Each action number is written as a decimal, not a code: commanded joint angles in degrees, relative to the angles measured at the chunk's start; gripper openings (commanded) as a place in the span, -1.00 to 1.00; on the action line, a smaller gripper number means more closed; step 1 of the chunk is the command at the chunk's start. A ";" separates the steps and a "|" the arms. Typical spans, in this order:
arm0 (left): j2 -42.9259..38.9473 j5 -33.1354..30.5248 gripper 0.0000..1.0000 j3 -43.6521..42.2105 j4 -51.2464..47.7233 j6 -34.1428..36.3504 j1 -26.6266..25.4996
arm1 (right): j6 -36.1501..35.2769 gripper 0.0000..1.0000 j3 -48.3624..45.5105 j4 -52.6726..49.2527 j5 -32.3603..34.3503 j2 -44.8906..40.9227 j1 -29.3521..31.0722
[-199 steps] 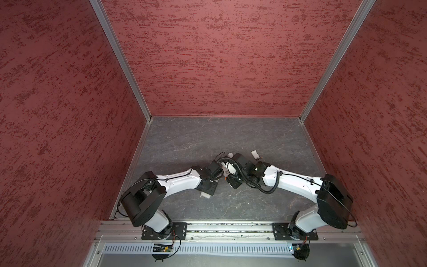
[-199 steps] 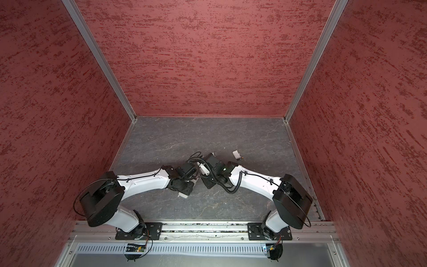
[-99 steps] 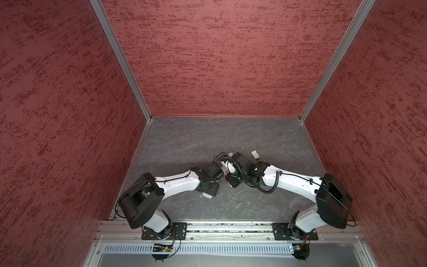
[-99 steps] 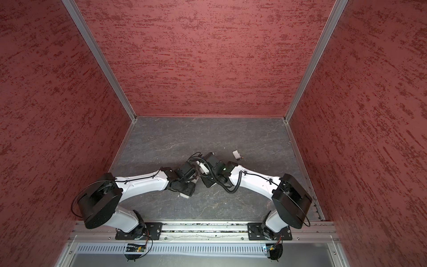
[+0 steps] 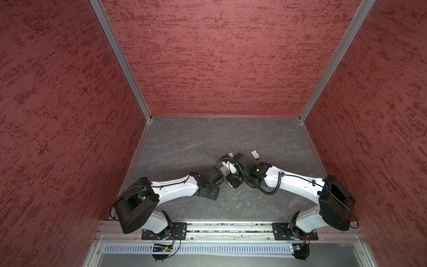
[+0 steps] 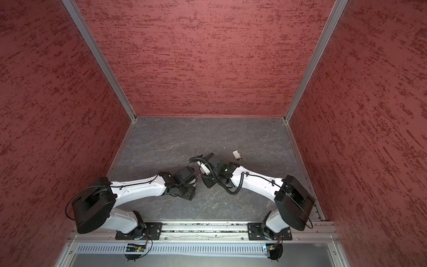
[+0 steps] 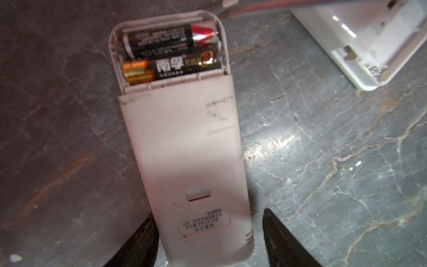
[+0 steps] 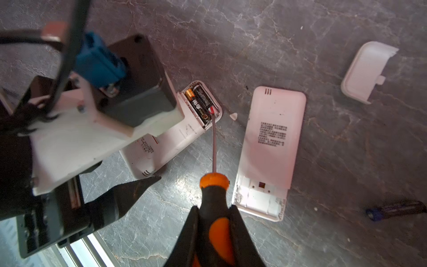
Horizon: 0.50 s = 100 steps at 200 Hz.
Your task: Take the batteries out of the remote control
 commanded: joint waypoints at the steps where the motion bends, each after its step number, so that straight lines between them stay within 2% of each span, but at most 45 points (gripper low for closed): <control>1: 0.97 -0.61 0.26 -1.68 -3.69 -3.76 -0.61 | -0.87 -1.00 -0.32 0.40 0.62 -1.41 -0.40; 39: -1.14 0.23 -0.07 -3.91 -1.52 -3.95 0.09 | -2.07 -1.00 -0.23 0.24 0.28 -1.11 -0.39; 100: -1.82 2.28 -0.08 -4.10 0.75 -1.36 -0.28 | -3.10 -1.00 -0.15 -1.88 1.53 -0.68 -0.44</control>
